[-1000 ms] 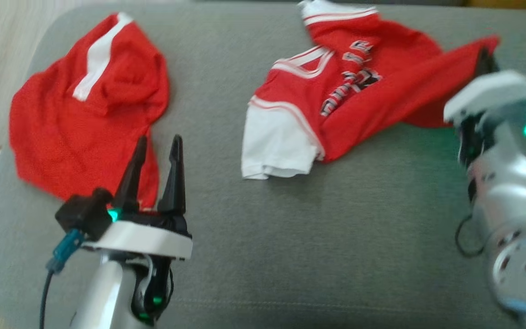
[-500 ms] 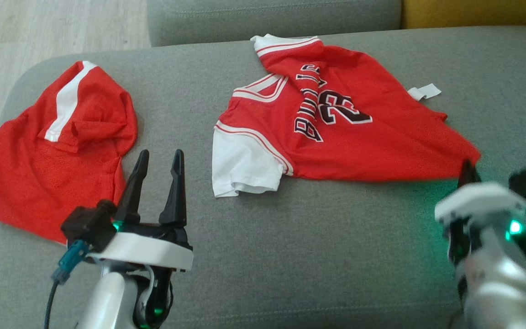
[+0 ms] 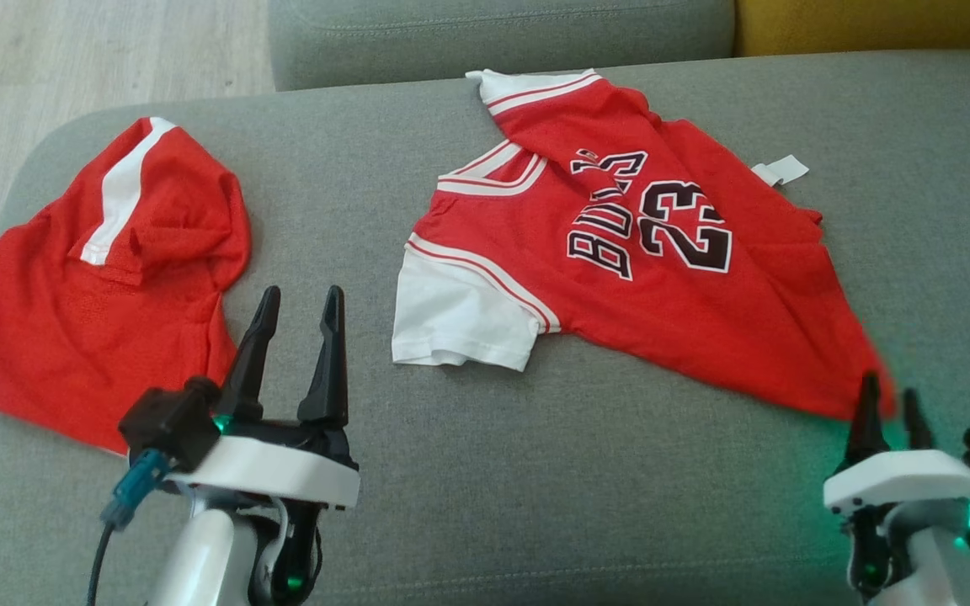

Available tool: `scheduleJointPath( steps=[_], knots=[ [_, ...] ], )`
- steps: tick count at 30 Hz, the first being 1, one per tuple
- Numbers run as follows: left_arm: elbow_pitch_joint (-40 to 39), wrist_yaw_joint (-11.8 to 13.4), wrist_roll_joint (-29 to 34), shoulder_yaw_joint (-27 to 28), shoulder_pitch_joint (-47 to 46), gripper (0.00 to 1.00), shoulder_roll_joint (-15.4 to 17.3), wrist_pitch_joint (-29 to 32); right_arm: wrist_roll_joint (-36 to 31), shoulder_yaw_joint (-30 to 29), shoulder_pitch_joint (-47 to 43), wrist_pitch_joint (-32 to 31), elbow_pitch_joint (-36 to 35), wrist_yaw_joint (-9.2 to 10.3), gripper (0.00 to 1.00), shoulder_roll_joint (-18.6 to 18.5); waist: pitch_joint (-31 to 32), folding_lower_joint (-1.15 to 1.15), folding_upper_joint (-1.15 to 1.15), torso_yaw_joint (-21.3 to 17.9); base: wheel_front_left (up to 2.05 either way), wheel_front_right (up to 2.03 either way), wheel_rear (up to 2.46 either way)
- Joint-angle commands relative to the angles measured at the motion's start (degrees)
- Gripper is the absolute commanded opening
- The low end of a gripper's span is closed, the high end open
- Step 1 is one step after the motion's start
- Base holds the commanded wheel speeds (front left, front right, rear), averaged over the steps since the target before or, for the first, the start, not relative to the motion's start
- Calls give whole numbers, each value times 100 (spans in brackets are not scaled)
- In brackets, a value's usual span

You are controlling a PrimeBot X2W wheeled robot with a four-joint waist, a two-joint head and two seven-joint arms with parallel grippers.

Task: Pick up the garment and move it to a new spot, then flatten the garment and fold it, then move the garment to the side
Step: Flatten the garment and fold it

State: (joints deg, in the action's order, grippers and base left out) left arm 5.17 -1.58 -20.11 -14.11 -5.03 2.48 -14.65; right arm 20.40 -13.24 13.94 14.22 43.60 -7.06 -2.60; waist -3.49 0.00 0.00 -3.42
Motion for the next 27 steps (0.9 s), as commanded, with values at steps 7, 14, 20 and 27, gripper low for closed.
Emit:
scheduleJointPath(
  steps=[7,14,20,27],
  knots=[
    [-178,-16,102,159,-165,100,40,-35,-104,636,-283,77,-1267,-43,100,-28,5,0,0,16,0,0,0],
    [-174,-18,114,78,-151,100,40,-35,-305,1294,-695,64,-2642,-43,100,-28,33,0,0,52,0,0,0],
    [-160,-10,108,38,-156,100,40,-35,-460,1408,-1018,-179,-3221,-43,100,-28,54,0,0,111,0,0,0],
    [5,-45,102,-142,-250,100,40,-35,-449,1313,-1121,-325,-3555,-43,100,-28,-49,0,0,57,0,0,0]
  ],
)
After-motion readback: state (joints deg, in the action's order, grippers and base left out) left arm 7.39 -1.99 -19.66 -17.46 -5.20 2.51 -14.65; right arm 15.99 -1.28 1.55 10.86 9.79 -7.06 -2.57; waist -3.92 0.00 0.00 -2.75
